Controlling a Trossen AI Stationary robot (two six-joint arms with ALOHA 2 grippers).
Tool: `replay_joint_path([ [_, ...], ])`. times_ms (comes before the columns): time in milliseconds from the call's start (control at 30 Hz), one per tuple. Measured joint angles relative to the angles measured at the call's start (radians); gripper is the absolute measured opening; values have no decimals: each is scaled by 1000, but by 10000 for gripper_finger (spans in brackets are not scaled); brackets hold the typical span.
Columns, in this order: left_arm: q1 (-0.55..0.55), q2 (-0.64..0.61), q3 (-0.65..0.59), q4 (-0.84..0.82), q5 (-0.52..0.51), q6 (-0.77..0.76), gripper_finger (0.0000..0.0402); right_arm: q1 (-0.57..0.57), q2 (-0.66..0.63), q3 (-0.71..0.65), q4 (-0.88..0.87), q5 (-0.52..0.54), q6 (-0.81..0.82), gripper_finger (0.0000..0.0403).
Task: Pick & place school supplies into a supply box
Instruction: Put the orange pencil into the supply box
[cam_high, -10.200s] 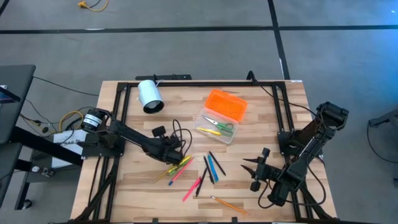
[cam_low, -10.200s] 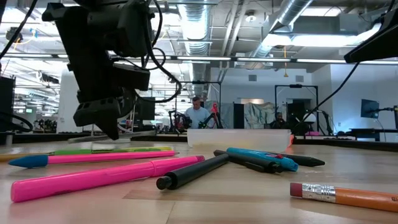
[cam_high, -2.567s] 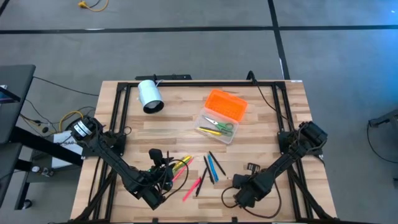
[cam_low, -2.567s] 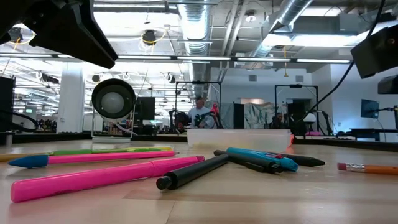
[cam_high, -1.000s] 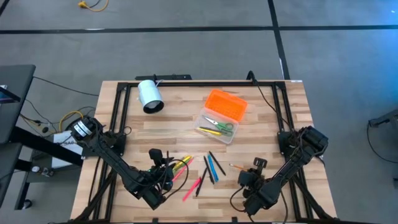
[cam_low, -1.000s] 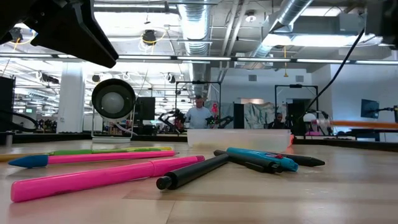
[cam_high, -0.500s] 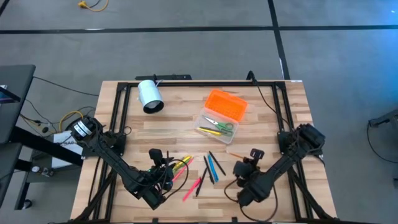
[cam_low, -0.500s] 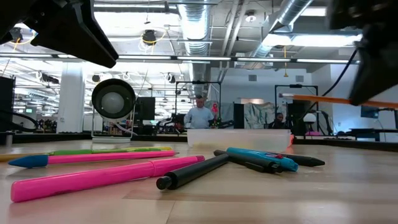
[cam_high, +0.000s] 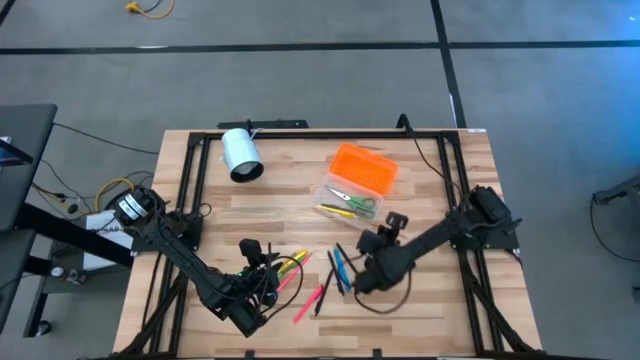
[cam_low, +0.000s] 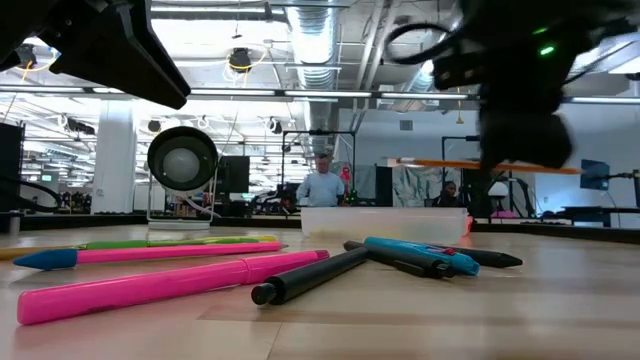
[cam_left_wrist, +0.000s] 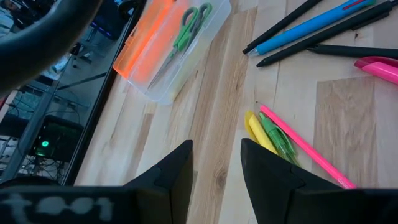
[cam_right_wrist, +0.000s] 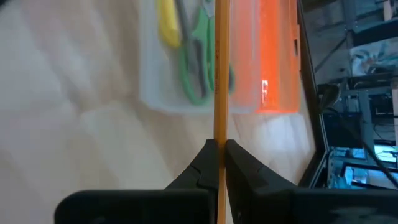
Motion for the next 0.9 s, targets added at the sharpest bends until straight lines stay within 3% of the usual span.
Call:
replay_joint_path([
  [433,0,0,0,-1,-1,1,127,-215,0,0,272,26,-368,0],
  [900,0,0,0,-1,-2,1,127,-337,0,0,464,22,-581,0],
])
